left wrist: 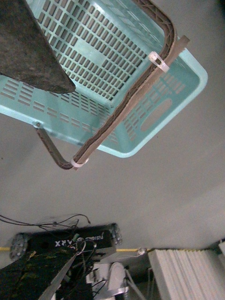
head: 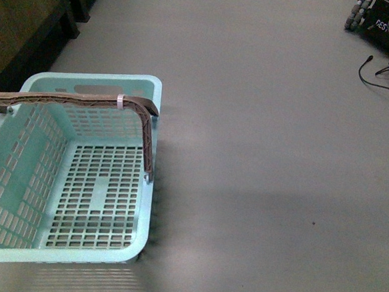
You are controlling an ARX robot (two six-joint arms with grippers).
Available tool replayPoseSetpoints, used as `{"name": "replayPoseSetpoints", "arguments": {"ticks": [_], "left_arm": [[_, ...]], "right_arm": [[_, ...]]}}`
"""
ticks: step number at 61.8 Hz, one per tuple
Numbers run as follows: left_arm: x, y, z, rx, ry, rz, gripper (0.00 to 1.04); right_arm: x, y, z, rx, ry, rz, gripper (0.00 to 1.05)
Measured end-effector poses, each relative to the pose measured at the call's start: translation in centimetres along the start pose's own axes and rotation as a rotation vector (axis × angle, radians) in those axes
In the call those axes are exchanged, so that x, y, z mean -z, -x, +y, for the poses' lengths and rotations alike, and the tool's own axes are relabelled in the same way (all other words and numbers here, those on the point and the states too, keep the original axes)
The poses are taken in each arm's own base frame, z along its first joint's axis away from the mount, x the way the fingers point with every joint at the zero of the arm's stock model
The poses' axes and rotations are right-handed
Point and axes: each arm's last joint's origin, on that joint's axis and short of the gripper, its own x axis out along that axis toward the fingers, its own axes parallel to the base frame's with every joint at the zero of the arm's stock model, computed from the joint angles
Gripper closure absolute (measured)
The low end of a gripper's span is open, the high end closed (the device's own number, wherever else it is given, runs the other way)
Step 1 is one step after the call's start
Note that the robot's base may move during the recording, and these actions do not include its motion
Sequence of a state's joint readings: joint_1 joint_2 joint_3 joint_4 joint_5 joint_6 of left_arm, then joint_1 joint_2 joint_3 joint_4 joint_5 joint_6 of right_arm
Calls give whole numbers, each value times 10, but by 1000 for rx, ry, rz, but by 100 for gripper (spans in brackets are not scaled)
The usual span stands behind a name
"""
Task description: Pick lemon and mango into basket
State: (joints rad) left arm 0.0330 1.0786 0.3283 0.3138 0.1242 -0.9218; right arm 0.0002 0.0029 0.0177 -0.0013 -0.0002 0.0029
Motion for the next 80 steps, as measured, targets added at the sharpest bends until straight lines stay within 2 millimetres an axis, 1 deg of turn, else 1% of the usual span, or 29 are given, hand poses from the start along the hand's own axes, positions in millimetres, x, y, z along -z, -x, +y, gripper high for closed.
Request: {"name": "replayPoseSetpoints", "arguments": {"ticks": [4,6,12,19,28,37,47,51,61,65,69,70,75,78,80], "left_arm": [[2,-20,2,-64,54,5,7],[5,-36,5,-120,98,11,7],[16,-68,9,-223,153,39,7],[29,-100,7,-284,178,68,7],[41,-137,2,-321,193,78,7],[45,-166,4,-343,204,70,7],[48,-186,7,-350,219,69,7],[49,-198,7,-350,224,68,7],[50,-217,7,-360,218,60,7],[50,-222,7,-365,216,60,16],[51,-228,9,-377,214,61,29],[51,-229,9,-377,214,61,31],[51,-232,9,-375,215,62,47],[51,-233,9,-376,218,64,54],[52,-234,10,-381,218,67,61]], "right_arm": [[0,0,0,0,0,0,9],[0,0,0,0,0,0,9],[0,0,0,0,0,0,9],[0,0,0,0,0,0,9],[0,0,0,0,0,0,9],[0,0,0,0,0,0,9],[0,0,0,0,0,0,9],[0,0,0,0,0,0,9],[0,0,0,0,0,0,9],[0,0,0,0,0,0,9],[0,0,0,0,0,0,9],[0,0,0,0,0,0,9],[0,0,0,0,0,0,9],[0,0,0,0,0,0,9],[0,0,0,0,0,0,9]]}}
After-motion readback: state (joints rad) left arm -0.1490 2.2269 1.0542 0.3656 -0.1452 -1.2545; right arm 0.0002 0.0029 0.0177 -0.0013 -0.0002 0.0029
